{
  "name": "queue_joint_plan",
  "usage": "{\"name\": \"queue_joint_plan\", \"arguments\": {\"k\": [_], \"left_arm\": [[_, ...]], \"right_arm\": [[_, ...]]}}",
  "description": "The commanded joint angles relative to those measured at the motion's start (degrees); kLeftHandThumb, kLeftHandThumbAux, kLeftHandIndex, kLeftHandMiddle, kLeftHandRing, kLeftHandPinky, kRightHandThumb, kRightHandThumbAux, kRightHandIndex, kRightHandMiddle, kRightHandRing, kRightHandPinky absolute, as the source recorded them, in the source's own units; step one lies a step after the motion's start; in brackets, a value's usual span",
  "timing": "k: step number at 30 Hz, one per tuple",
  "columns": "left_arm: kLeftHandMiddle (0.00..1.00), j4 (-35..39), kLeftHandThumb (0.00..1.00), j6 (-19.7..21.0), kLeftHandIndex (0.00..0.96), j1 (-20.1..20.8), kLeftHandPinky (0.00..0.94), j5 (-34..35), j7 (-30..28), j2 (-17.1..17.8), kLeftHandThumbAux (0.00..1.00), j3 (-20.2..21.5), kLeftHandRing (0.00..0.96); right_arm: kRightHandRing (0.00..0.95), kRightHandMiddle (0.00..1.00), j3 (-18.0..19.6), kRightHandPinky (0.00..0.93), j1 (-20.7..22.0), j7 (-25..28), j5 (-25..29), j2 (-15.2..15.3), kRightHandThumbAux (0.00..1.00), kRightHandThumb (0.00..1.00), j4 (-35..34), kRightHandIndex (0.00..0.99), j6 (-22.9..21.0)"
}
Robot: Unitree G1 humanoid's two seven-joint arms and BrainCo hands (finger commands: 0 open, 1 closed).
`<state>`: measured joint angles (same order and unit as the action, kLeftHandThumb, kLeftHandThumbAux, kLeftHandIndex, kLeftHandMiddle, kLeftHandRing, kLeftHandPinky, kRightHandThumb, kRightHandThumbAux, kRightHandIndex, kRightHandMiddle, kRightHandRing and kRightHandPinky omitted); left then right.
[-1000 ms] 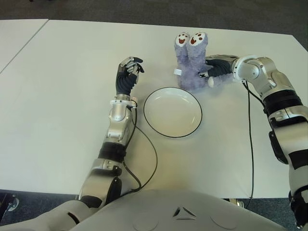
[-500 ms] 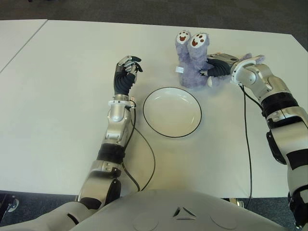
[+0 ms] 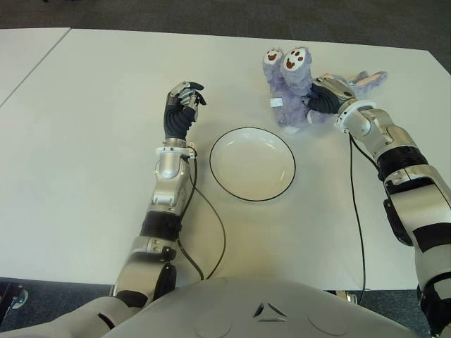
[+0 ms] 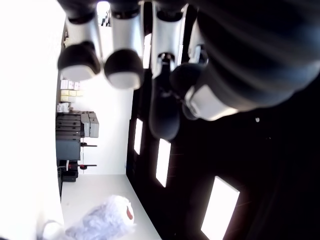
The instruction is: Put the doll into the plate.
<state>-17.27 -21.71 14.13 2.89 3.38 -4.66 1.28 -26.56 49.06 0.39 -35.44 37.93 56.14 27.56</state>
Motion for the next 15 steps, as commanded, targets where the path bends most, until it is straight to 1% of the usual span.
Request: {"name": "queue_joint_plan", "arguments": {"k": [1,9,15], "left_arm": [[0.876,-1.66,0.709,1.25,0.442,-6.81,0.857,0.31,0.77,-1.49,0.706,0.32,0.878],[0.877,-1.71,0.709,1.37,0.441,-6.70,0.858,0.22,0.89,-1.46,0.706,0.24,0.879],[0.878,-1.50,0.710,1.97,0.442,-6.59,0.862,0.42,1.00,-1.66,0.706,0.26,0.879]], "right_arm": [[0.514,0.489,-0.34,0.450,-4.18,1.93,-0.74,-0.08,0.666,0.999,2.39,0.391,-2.02],[0.502,0.485,1.39,0.457,-4.97,2.26,0.43,-0.64,0.668,1.000,1.69,0.377,-4.19],[0.510,0.493,2.74,0.451,-5.88,2.46,1.27,-0.55,0.667,1.000,0.16,0.377,-6.16]]}}
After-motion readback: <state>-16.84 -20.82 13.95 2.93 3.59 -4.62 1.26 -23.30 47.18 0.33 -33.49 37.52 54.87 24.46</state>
